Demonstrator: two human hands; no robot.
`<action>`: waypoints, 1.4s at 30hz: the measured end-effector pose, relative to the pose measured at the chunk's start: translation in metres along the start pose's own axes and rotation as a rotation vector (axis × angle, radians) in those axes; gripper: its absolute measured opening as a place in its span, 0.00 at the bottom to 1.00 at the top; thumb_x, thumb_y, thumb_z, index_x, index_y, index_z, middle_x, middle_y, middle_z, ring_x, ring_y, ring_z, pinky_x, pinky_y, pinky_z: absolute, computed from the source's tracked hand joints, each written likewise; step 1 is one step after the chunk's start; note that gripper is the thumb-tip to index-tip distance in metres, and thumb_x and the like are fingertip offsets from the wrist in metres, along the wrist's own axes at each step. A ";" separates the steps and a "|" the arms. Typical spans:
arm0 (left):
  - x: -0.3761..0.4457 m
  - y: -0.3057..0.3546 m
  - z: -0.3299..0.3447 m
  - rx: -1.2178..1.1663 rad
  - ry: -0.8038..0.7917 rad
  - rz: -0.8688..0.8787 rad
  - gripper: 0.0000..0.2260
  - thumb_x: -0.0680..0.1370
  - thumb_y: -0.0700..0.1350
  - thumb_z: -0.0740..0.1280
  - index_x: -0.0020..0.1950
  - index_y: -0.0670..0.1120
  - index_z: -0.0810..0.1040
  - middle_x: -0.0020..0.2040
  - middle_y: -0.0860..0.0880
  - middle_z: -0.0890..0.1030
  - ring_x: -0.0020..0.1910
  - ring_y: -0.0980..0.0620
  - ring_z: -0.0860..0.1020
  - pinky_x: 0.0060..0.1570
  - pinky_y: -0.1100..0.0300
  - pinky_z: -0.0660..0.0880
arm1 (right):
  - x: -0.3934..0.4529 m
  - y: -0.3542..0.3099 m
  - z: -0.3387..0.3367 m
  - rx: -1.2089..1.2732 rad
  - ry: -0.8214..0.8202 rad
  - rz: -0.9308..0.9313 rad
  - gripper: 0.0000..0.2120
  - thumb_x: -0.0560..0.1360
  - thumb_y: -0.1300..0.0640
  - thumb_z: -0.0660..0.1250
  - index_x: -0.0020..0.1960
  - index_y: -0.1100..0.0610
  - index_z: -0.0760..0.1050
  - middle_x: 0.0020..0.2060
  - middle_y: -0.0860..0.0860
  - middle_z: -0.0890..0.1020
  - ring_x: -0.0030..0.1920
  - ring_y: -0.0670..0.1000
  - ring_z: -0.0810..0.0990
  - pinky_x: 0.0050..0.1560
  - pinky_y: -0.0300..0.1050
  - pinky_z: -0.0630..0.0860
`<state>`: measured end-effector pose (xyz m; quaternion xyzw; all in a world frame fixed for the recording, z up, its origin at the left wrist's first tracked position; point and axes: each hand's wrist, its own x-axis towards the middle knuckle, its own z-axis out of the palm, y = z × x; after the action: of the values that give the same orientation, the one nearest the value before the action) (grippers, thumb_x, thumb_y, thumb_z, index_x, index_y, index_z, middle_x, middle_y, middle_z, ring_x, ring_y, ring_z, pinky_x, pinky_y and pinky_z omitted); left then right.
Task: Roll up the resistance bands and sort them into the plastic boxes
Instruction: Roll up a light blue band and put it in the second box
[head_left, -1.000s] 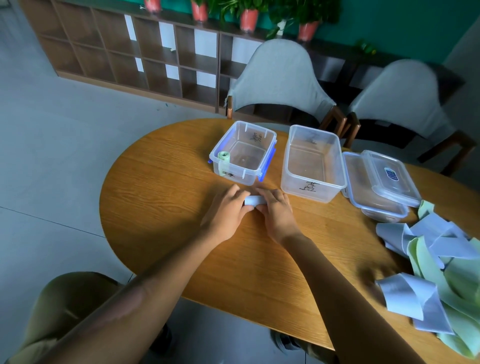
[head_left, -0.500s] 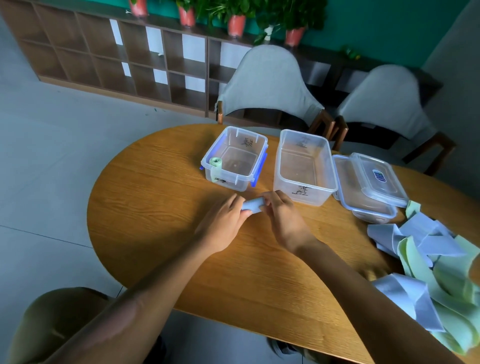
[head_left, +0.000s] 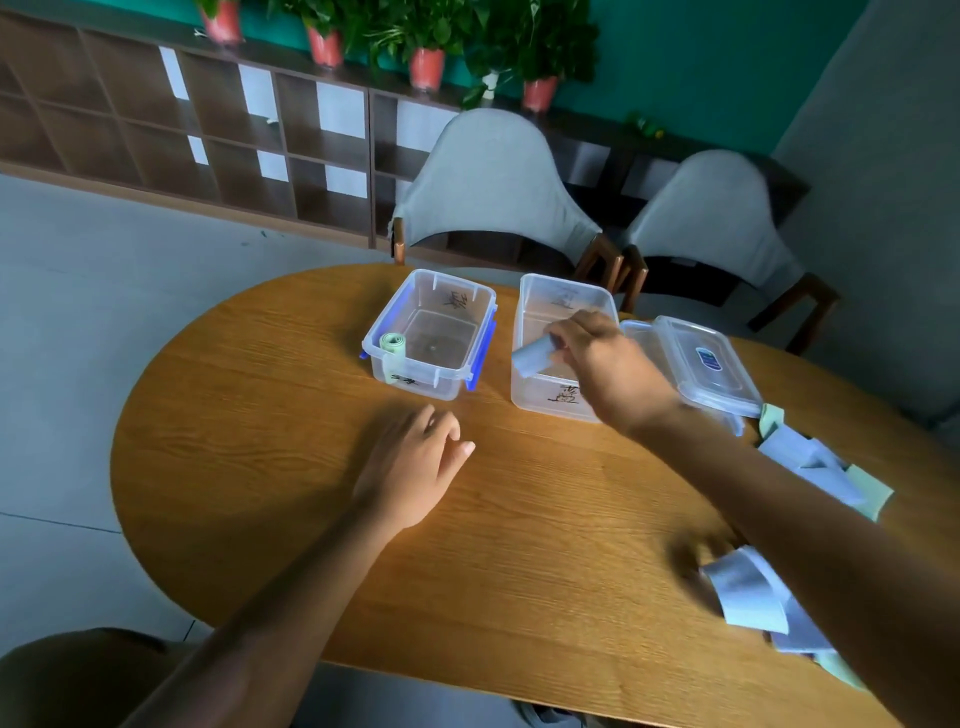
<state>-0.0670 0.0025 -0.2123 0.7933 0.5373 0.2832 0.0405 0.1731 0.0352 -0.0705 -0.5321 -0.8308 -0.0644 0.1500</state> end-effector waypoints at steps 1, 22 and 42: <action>0.000 0.000 0.000 -0.002 0.003 -0.001 0.12 0.83 0.58 0.58 0.48 0.51 0.72 0.46 0.55 0.73 0.43 0.58 0.70 0.43 0.63 0.65 | 0.004 0.005 -0.005 -0.040 0.005 0.008 0.13 0.76 0.71 0.66 0.59 0.61 0.75 0.54 0.58 0.78 0.55 0.58 0.76 0.52 0.48 0.73; 0.001 -0.001 0.001 -0.008 -0.022 -0.016 0.06 0.79 0.50 0.66 0.47 0.53 0.69 0.43 0.56 0.74 0.42 0.58 0.72 0.41 0.65 0.72 | 0.048 0.019 0.028 -0.072 -0.307 0.205 0.13 0.78 0.59 0.69 0.61 0.56 0.72 0.50 0.56 0.80 0.49 0.55 0.79 0.49 0.47 0.78; 0.001 -0.001 0.001 0.001 -0.010 0.012 0.04 0.79 0.50 0.65 0.48 0.51 0.70 0.43 0.55 0.75 0.44 0.57 0.73 0.42 0.63 0.72 | 0.061 0.013 0.029 0.053 -0.447 0.158 0.13 0.72 0.65 0.72 0.41 0.47 0.77 0.46 0.44 0.78 0.52 0.50 0.76 0.53 0.44 0.73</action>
<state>-0.0674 0.0043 -0.2127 0.7980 0.5326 0.2791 0.0413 0.1561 0.1013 -0.0795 -0.5922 -0.8006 0.0889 -0.0190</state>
